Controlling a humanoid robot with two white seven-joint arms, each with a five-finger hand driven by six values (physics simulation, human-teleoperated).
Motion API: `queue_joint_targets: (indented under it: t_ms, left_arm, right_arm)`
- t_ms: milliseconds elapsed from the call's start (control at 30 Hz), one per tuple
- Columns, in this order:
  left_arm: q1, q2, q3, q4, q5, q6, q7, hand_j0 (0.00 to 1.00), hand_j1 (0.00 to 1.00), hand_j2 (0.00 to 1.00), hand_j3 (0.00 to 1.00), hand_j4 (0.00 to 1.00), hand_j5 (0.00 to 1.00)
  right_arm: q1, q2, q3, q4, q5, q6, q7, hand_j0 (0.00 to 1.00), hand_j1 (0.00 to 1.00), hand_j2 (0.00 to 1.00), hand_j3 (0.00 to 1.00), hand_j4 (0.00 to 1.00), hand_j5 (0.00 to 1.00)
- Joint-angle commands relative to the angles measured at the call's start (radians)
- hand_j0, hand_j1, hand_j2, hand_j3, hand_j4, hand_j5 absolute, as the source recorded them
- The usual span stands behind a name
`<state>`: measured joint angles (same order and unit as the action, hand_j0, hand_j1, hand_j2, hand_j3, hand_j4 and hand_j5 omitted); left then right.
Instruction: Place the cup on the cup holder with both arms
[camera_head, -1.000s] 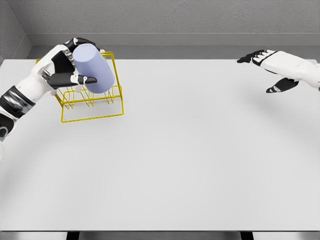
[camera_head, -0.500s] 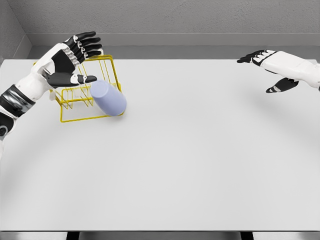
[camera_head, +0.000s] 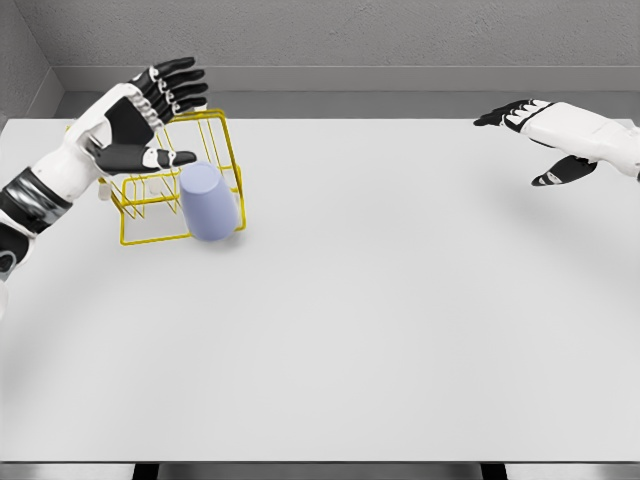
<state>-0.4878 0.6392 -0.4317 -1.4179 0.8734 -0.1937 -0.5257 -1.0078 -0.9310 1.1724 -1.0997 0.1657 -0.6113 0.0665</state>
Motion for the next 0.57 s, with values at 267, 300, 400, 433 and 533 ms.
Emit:
queue_joint_targets:
  t_ms: [267,300,400,433,533]
  left_arm:
    - [0.109,0.195,0.001,-0.253,-0.002,-0.013,-0.085,1.00,1.00,1.00,1.00,1.00,1.00]
    - [0.114,0.221,-0.001,-0.263,-0.002,-0.018,-0.085,1.00,1.00,1.00,1.00,1.00,1.00]
    - [0.141,0.237,0.001,-0.268,-0.002,-0.050,-0.085,1.00,1.00,1.00,1.00,1.00,1.00]
    - [0.150,0.243,-0.001,-0.266,-0.002,-0.056,-0.085,1.00,1.00,1.00,1.00,1.00,1.00]
    - [0.161,0.263,0.001,-0.268,-0.002,-0.058,-0.085,1.00,1.00,1.00,1.00,1.00,1.00]
  right_arm:
    - [0.000,0.003,-0.002,0.000,-0.006,0.000,-0.001,1.00,1.00,1.00,1.00,1.00,1.00]
    - [0.000,0.003,-0.002,0.000,-0.006,0.000,-0.001,1.00,1.00,1.00,1.00,1.00,1.00]
    - [0.000,0.006,-0.002,0.000,-0.006,0.000,-0.001,1.00,1.00,1.00,1.00,1.00,1.00]
    - [0.000,0.006,-0.002,0.000,-0.006,0.000,-0.001,1.00,1.00,1.00,1.00,1.00,1.00]
    - [0.002,0.006,-0.002,0.000,-0.006,0.000,-0.001,1.00,1.00,1.00,1.00,1.00,1.00]
